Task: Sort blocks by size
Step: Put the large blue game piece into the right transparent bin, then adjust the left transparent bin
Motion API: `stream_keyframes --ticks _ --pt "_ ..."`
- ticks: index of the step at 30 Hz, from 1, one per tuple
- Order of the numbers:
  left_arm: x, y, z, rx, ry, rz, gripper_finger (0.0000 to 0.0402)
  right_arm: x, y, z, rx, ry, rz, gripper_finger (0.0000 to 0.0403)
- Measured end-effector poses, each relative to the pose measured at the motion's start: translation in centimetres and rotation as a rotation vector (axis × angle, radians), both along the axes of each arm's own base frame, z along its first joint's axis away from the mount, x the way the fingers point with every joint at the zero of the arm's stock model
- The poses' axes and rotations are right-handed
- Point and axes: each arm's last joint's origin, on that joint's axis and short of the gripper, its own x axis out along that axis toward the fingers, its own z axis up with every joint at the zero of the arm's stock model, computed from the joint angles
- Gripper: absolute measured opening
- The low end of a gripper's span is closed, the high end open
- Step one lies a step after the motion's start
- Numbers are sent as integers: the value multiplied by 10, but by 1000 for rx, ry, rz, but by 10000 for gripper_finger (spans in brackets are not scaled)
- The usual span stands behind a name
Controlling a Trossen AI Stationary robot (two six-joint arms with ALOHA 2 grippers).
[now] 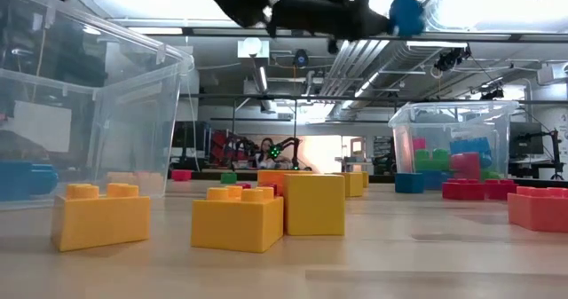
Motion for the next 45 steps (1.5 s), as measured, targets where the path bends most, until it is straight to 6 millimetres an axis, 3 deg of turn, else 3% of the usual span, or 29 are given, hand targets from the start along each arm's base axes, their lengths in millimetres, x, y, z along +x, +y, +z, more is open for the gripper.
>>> stream_keyframes --ticks 6,11,16,21,23,27,30,32,35,38,41,45 --pt "38 23 -7 16 -69 -6 0 0 -1 0 3 -1 -33 245" --pt "61 30 -21 32 -74 0 9 0 -1 0 2 -1 -50 245" --pt "67 28 -5 88 -86 0 50 0 -1 0 12 -6 -52 245" --pt "70 30 -17 72 8 16 114 0 -1 0 7 -7 -52 245" --pt "67 31 -12 70 43 54 137 0 -1 0 4 -8 -51 245" --pt "55 36 14 171 65 158 170 0 -1 0 -10 -2 -50 245" --pt "42 41 24 181 192 183 176 0 -1 0 -14 0 -52 245" --pt "27 41 31 122 315 133 176 0 -1 0 -30 9 -50 245" --pt "-9 37 55 -24 475 -82 177 0 -1 0 -47 21 -42 245" --pt "-43 26 65 -173 617 -256 177 0 -1 -1 -63 46 -38 245" --pt "-71 6 60 -211 712 -291 175 -1 -1 -5 -81 92 -33 245" --pt "-117 -27 68 -260 613 -296 174 -1 -1 -8 -108 137 -27 245"
